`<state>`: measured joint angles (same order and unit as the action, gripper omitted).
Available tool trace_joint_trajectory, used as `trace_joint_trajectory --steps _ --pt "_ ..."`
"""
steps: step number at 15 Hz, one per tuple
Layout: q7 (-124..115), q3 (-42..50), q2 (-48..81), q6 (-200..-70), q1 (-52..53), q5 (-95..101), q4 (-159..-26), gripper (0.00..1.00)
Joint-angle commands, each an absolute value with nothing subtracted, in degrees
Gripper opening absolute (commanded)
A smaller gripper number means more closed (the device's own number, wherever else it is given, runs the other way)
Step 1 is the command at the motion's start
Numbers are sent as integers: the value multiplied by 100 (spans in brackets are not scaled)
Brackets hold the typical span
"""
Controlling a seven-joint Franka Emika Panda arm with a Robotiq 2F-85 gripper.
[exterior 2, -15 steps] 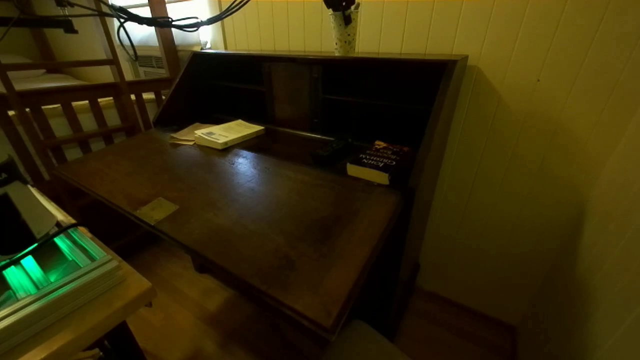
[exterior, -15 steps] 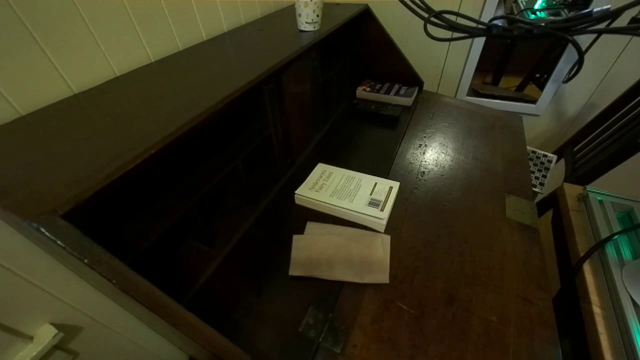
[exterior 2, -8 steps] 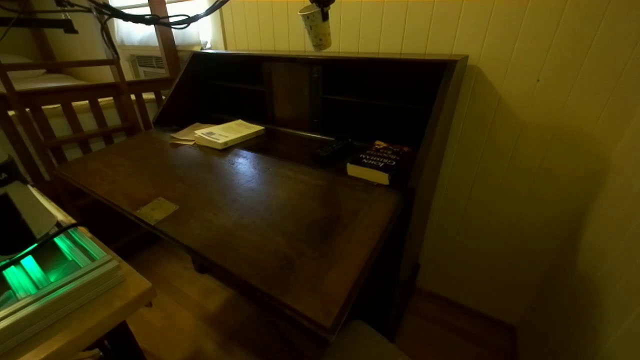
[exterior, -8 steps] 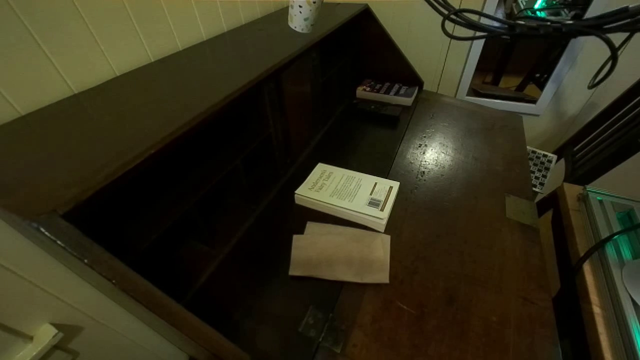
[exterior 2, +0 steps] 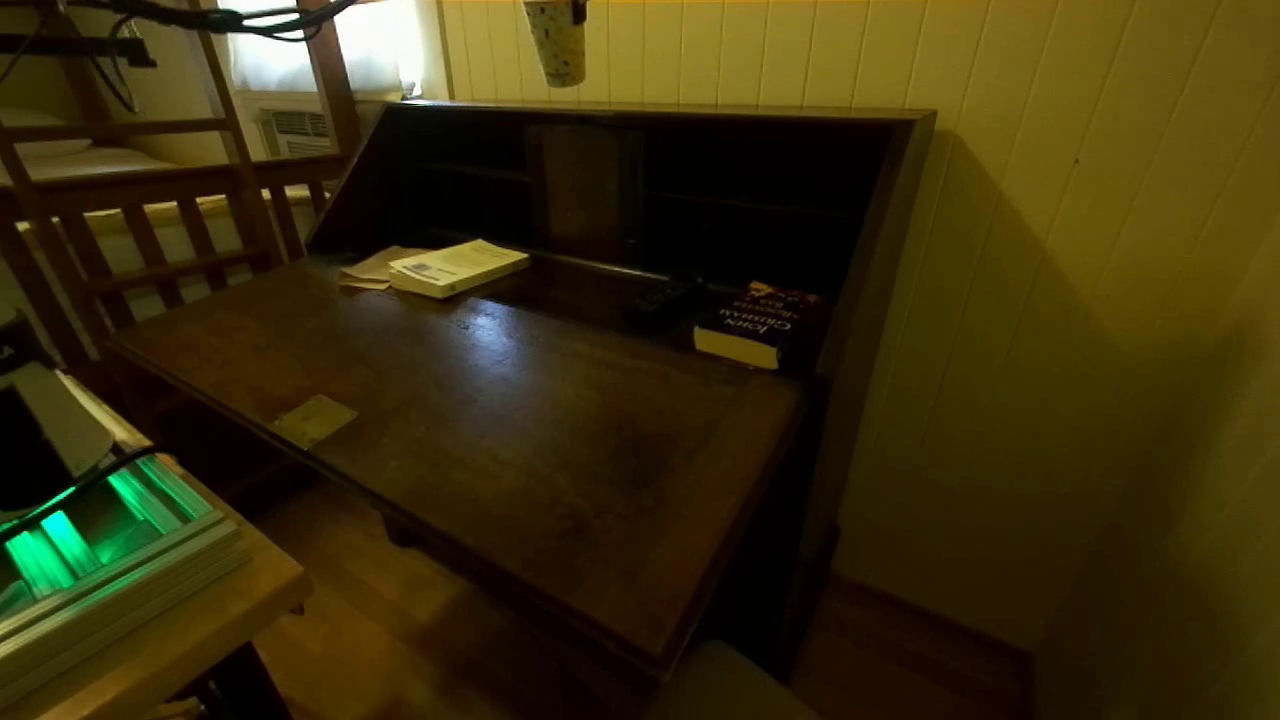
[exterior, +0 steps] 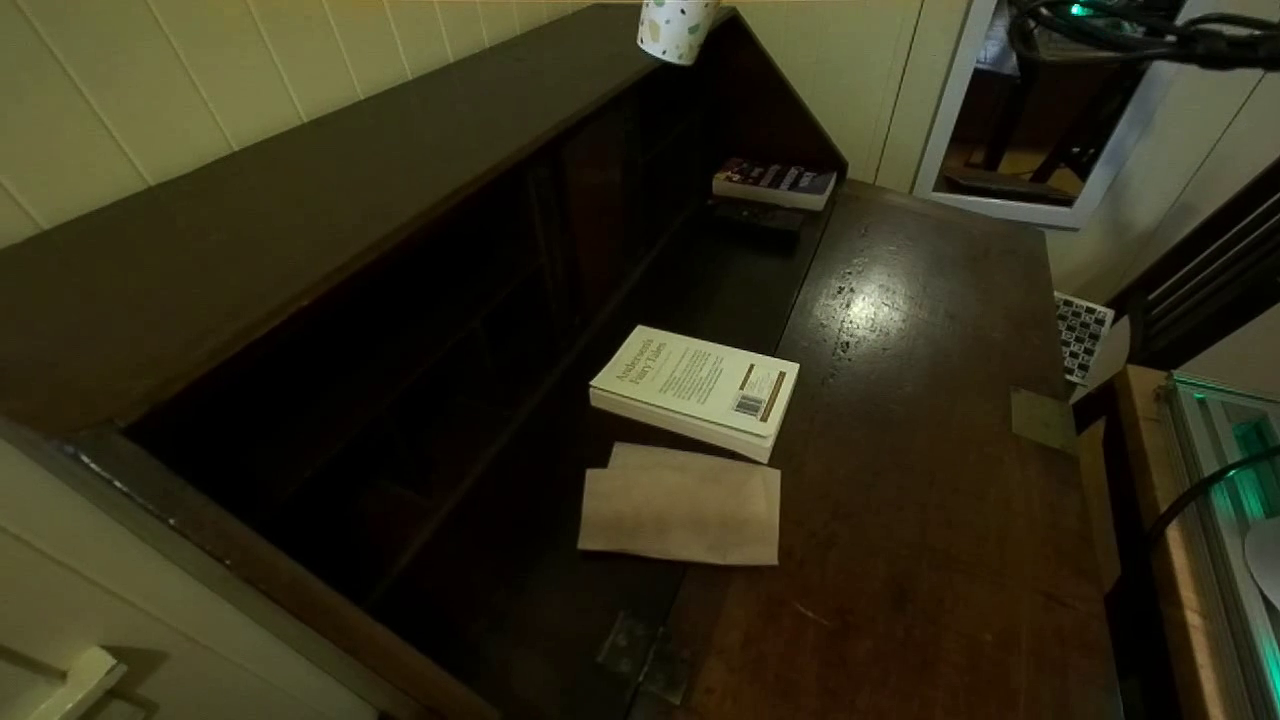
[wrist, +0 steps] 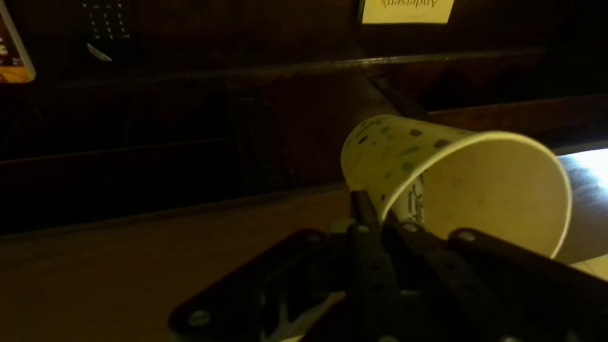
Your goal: Pick up the cup, place it in between the books, remove the marker from the cup and place it on top of the cabinet
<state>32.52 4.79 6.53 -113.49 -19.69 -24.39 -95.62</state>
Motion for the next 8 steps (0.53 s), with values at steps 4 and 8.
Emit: trace_joint_trajectory --steps 4,8 --pt "3802 869 -333 -11820 -1638 -2282 -11162 1" --pt "3738 1023 -457 -12408 -1526 -2245 -11841 1"
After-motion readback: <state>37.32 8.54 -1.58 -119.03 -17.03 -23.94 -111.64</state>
